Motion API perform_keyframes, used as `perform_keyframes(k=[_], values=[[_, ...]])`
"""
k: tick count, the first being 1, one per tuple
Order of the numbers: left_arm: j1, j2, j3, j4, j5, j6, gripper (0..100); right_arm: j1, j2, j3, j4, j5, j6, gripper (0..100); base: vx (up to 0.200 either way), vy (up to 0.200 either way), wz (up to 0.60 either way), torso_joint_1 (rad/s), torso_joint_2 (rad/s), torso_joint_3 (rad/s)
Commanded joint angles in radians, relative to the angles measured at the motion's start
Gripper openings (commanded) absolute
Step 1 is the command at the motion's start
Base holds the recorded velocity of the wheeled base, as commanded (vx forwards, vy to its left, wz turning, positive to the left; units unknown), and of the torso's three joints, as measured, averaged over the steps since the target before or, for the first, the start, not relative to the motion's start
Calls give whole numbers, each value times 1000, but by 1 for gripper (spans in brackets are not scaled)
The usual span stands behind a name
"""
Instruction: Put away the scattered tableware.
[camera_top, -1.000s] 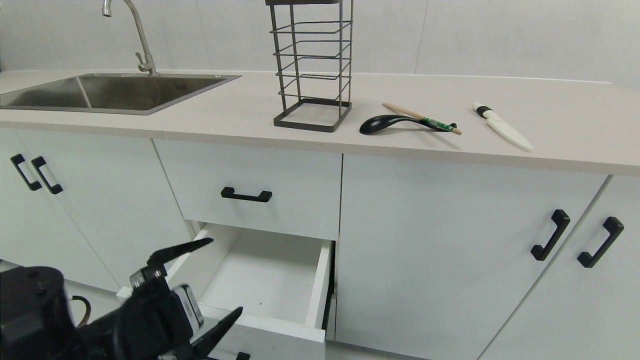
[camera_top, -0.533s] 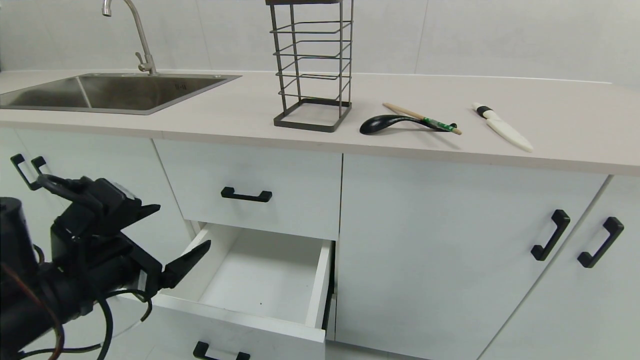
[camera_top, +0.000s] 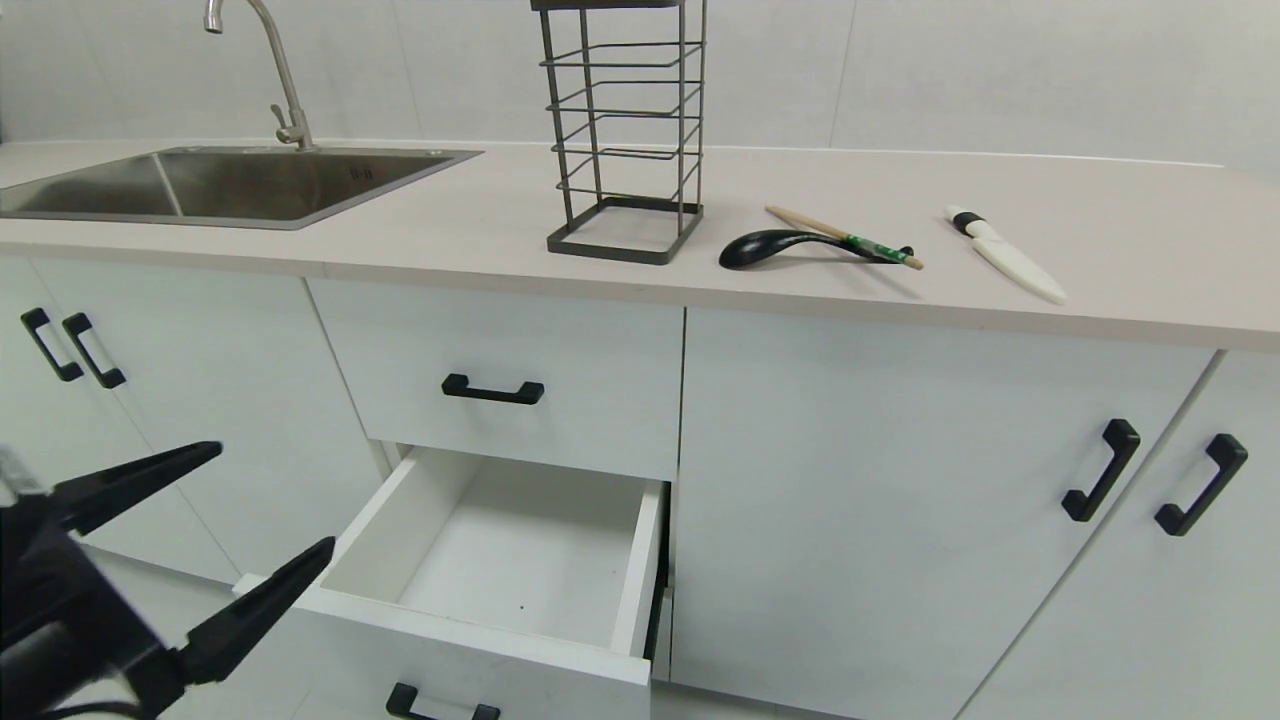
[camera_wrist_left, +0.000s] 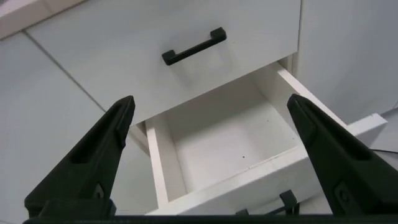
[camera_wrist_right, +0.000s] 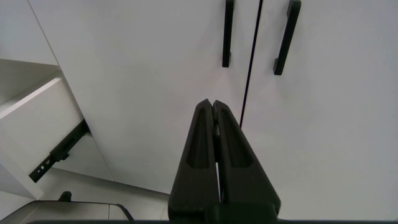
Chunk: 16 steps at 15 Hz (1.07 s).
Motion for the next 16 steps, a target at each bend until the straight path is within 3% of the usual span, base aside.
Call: perform_keyframes(k=[1,3,5,7,10,13,15,16], values=[[83,-388,63,166,-8,-1,100,0,0,0,0,1,0,0,0,0,0,0,0,0],[108,-587,52,350,-3,-16,100,0,0,0,0,1,0,0,0,0,0,0,0,0],[108,-677,51,439,-1,-47,100,0,0,0,0,1,0,0,0,0,0,0,0,0],[116,-707,60,449,0,-85,100,0,1,0,0,1,0,0,0,0,0,0,0,0],[211,-717,104,449,-3,-137,100,0,0,0,0,1,0,0,0,0,0,0,0,0],[231,-791,209,455,-4,-146,100,0,0,0,0,1,0,0,0,0,0,0,0,0],[232,-857,209,555,-8,-153,100,0,0,0,0,1,0,0,0,0,0,0,0,0],[234,-880,207,554,-6,-165,100,0,1,0,0,1,0,0,0,0,0,0,0,0]])
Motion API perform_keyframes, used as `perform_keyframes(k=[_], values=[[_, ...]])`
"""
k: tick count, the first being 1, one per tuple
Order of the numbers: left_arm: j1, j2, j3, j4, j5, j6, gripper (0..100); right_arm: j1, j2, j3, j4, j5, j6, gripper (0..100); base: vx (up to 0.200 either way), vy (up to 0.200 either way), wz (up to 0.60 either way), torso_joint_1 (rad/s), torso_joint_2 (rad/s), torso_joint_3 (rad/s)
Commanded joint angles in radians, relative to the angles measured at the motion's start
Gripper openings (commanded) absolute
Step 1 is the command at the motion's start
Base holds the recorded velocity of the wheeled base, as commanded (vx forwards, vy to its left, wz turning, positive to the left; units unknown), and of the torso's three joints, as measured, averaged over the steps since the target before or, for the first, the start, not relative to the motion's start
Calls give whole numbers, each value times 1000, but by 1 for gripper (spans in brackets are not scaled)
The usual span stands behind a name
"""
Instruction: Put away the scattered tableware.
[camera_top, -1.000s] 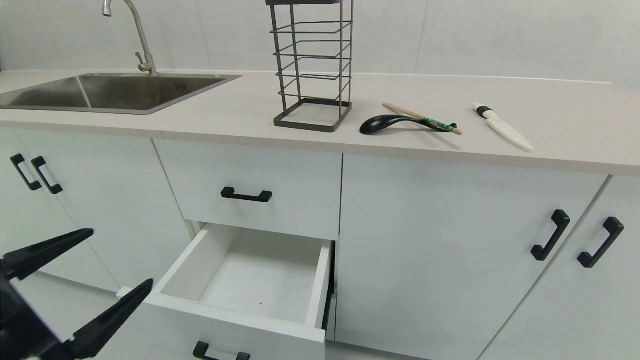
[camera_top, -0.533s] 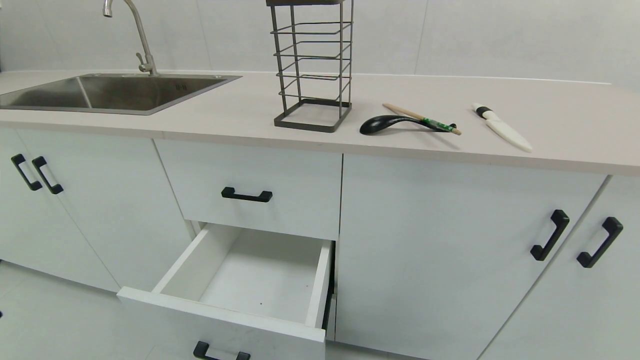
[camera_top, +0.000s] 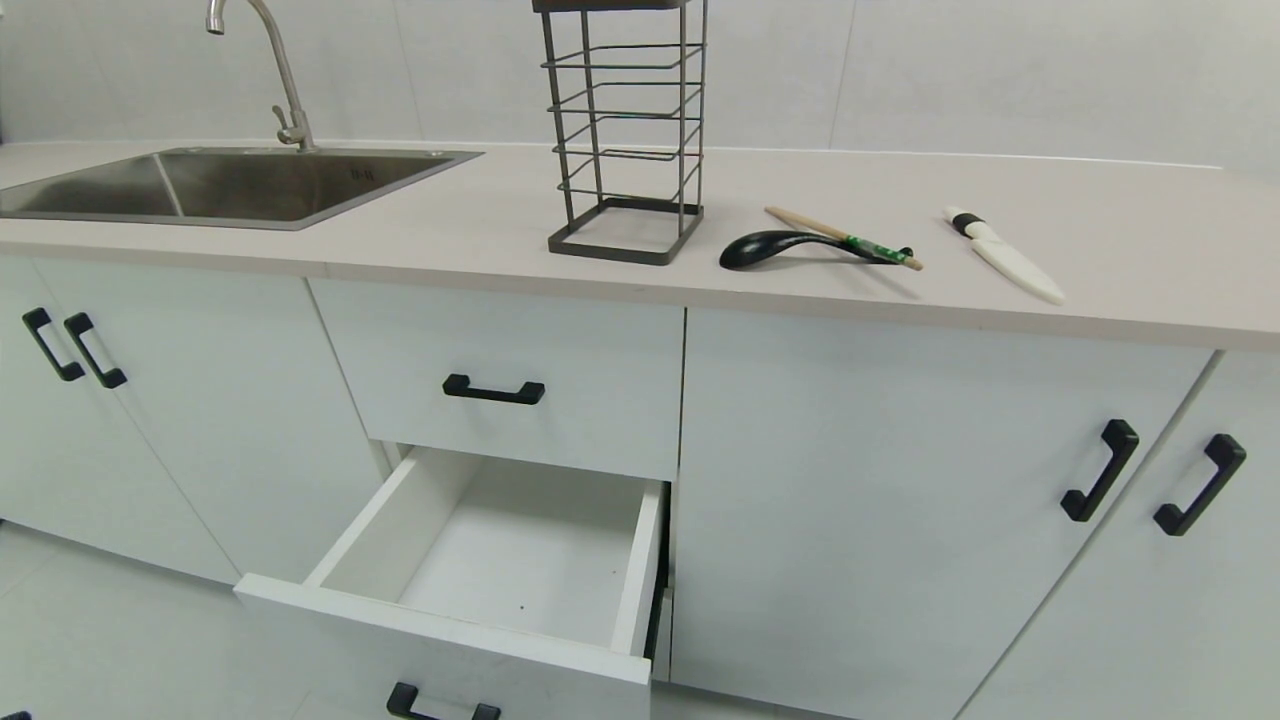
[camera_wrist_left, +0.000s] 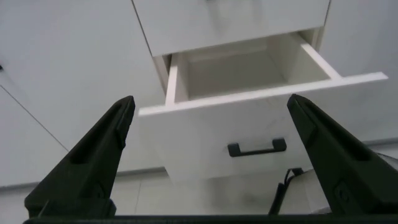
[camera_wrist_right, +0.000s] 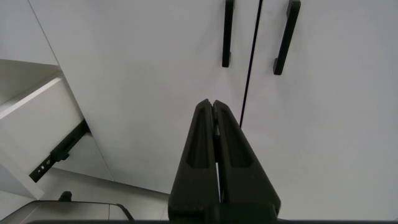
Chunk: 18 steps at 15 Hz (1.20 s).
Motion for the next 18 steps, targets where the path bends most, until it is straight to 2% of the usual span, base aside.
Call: perform_keyframes(k=[1,2,4,5,12,13,14,15,18], values=[[6,-73,7,1,5,-20,100,0,1,0,0,0,0,0,0,0,0,0,0,0],[6,-73,7,1,14,-56,100,0,1,0,0,0,0,0,0,0,0,0,0,0],[2,-91,9,39,100,-96,100,0,0,0,0,0,0,0,0,0,0,0,0,0],[2,-91,9,40,112,-114,100,0,0,0,0,0,0,0,0,0,0,0,0,0],[0,-91,9,42,120,-117,100,0,0,0,0,0,0,0,0,0,0,0,0,0],[0,-91,9,42,127,-120,100,0,0,0,0,0,0,0,0,0,0,0,0,0],[2,-91,9,45,181,-139,100,0,0,0,0,0,0,0,0,0,0,0,0,0],[2,-91,9,45,200,-157,100,0,0,0,0,0,0,0,0,0,0,0,0,0],[2,-91,9,44,195,-146,100,0,1,0,0,0,0,0,0,0,0,0,0,0]])
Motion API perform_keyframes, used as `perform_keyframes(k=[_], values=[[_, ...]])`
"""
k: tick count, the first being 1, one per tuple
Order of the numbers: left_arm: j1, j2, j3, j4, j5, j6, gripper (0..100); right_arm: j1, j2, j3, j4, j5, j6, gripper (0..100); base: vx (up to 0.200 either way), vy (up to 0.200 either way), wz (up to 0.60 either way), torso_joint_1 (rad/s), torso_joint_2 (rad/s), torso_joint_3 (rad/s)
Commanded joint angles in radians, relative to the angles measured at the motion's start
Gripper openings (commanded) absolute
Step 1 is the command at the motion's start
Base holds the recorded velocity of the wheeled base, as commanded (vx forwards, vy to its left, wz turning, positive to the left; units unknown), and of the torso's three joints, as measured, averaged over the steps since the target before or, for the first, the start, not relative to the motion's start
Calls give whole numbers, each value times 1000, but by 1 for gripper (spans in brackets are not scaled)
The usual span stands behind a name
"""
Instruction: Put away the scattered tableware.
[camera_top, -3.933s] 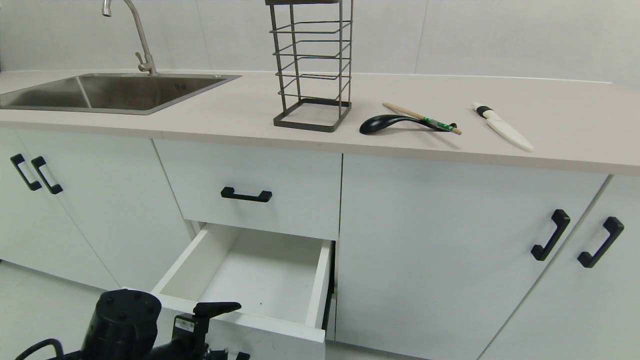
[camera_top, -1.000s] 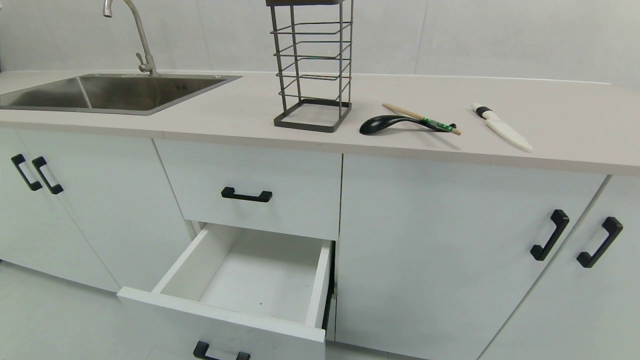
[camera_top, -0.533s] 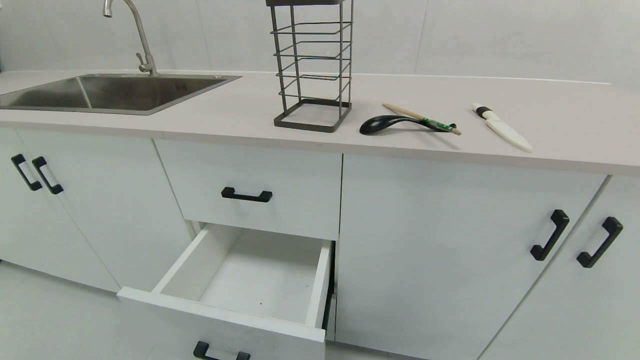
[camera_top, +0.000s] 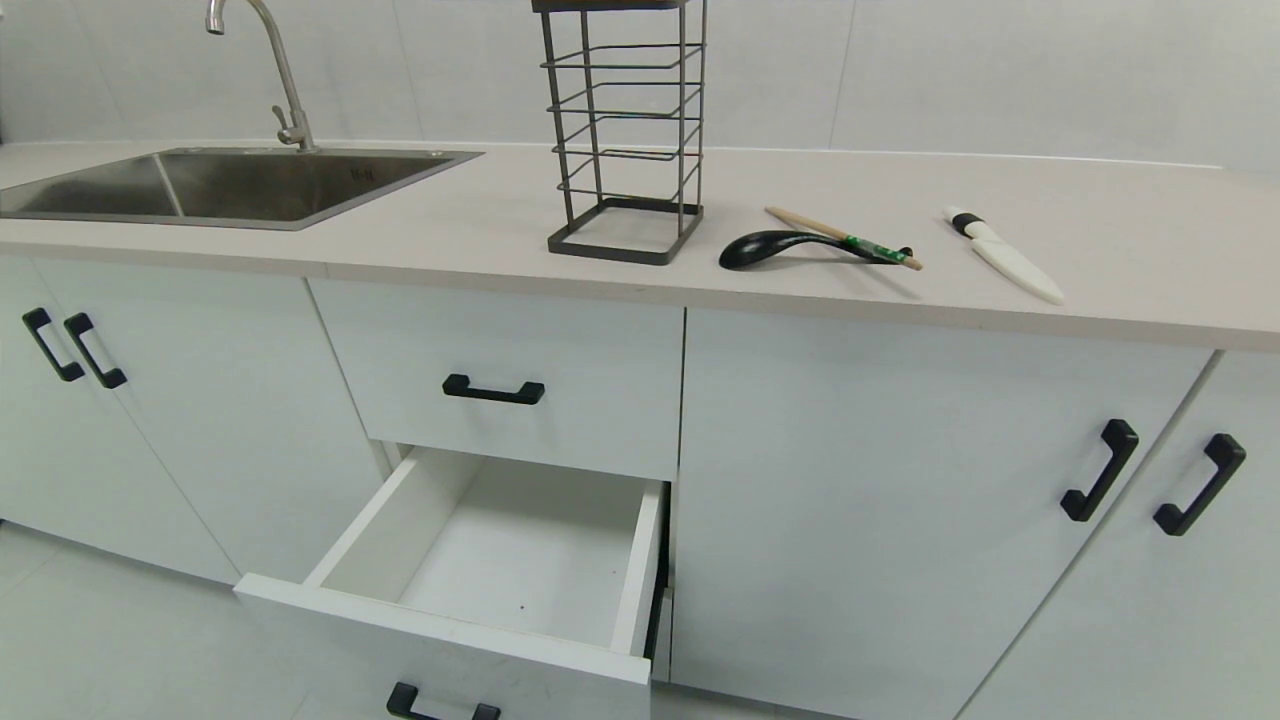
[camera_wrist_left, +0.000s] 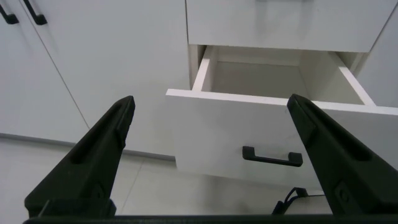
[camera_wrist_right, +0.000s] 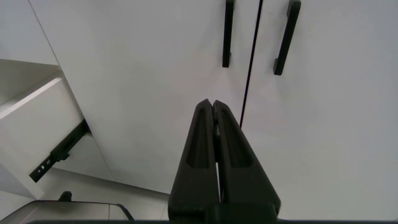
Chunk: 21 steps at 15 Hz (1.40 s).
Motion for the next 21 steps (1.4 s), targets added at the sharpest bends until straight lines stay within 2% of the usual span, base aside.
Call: perform_keyframes(k=[1,14,19,21], values=[[0,0,0,-2,-2,10,100,0,0,0,0,-1,0,0,0,0,0,0,0,0],[0,0,0,-3,-10,29,100,0,1,-2,-1,0,-13,0,0,0,0,0,0,0],[0,0,0,-3,-10,29,100,0,1,0,0,-1,4,0,0,0,0,196,-104,-92],[0,0,0,-3,-10,29,100,0,1,0,0,-1,4,0,0,0,0,256,-474,-247]])
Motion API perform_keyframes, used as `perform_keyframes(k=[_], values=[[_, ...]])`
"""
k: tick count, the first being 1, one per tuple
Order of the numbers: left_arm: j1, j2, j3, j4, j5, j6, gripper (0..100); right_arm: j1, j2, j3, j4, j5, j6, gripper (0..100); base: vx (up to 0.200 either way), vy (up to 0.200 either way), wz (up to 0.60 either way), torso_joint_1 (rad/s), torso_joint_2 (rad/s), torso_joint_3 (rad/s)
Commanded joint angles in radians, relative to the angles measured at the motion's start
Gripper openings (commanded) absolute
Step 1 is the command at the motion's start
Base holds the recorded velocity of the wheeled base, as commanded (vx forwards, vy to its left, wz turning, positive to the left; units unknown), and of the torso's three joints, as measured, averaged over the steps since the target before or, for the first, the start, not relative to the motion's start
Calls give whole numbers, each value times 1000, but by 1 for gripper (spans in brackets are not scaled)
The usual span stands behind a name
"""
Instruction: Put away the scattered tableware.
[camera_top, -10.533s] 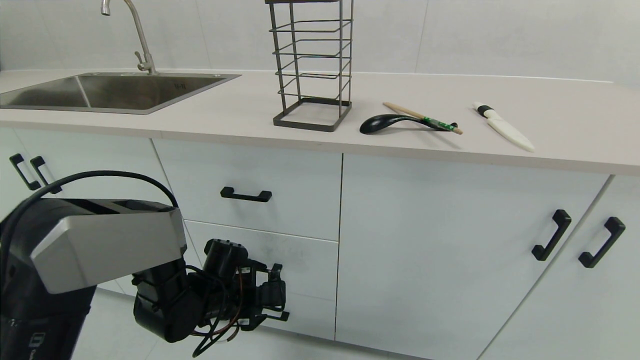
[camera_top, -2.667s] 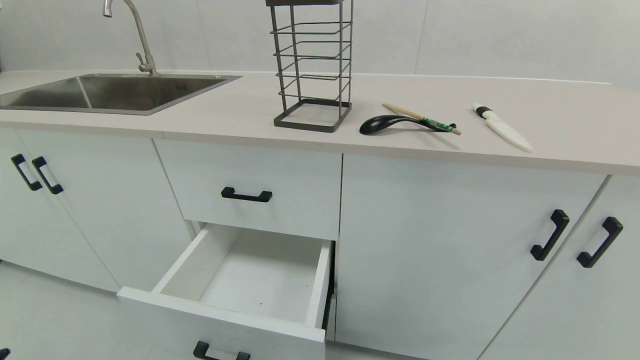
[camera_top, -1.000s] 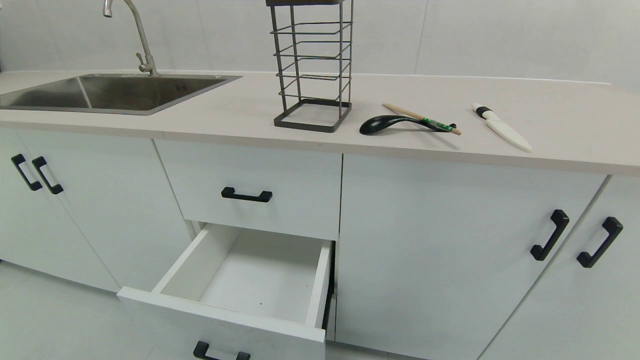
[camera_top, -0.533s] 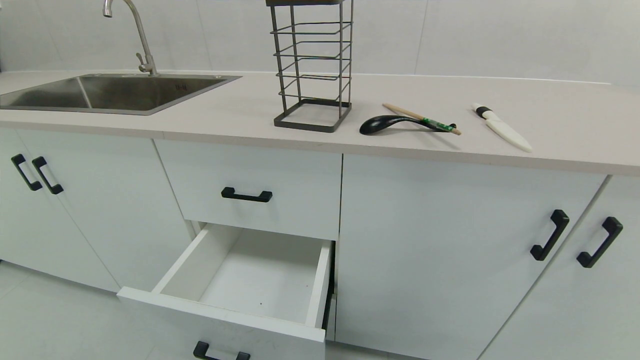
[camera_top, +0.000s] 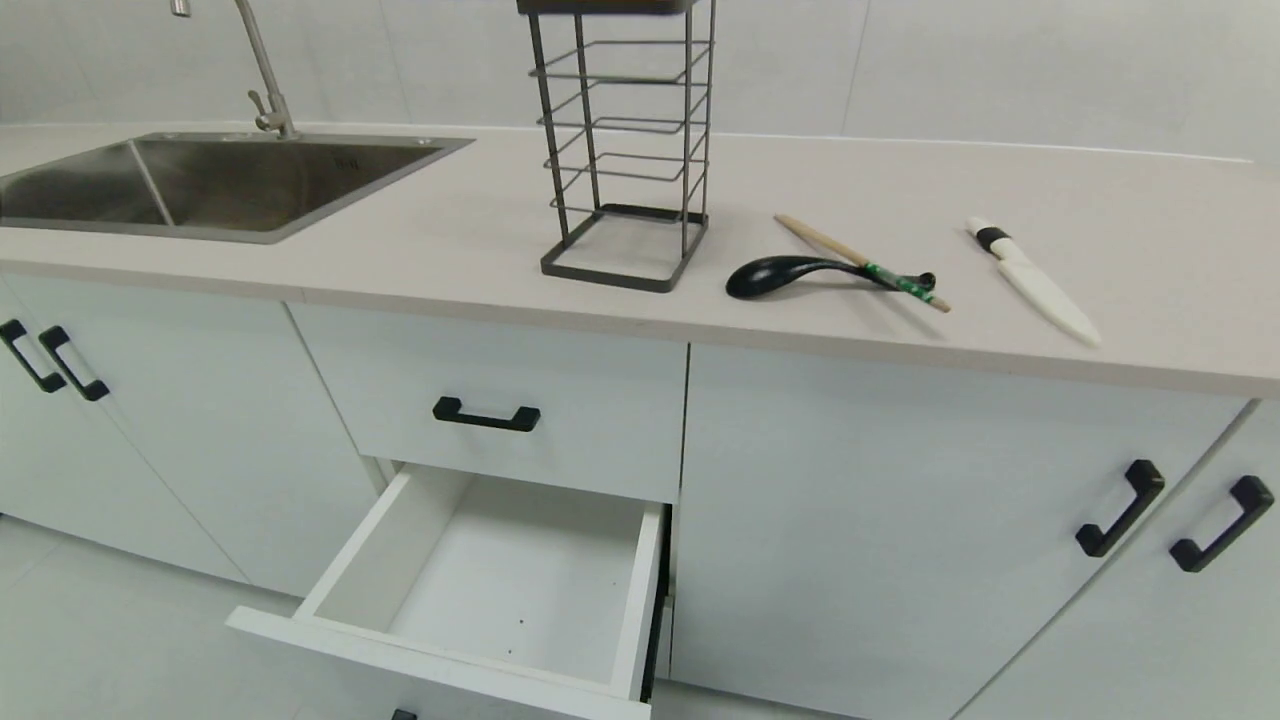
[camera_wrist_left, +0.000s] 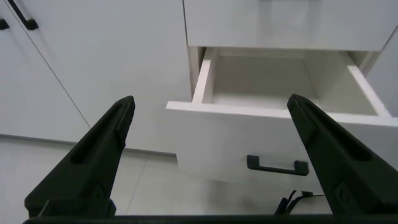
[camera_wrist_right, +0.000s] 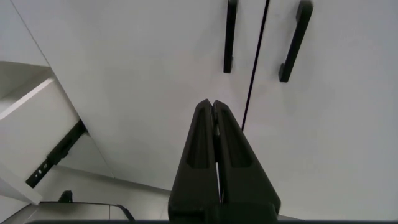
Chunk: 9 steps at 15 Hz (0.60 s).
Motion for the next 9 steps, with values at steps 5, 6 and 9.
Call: perform_keyframes(k=[5,6,9], values=[[0,1,0,3,10,-50,100,0,1,0,-1,0,0,0,0,0,0,206,-583,-196],[0,1,0,3,10,-49,100,0,1,0,-1,0,0,0,0,0,600,256,-481,-207],[0,1,0,3,10,-53,100,0,1,0,-1,2,0,0,0,0,600,74,-417,-185]])
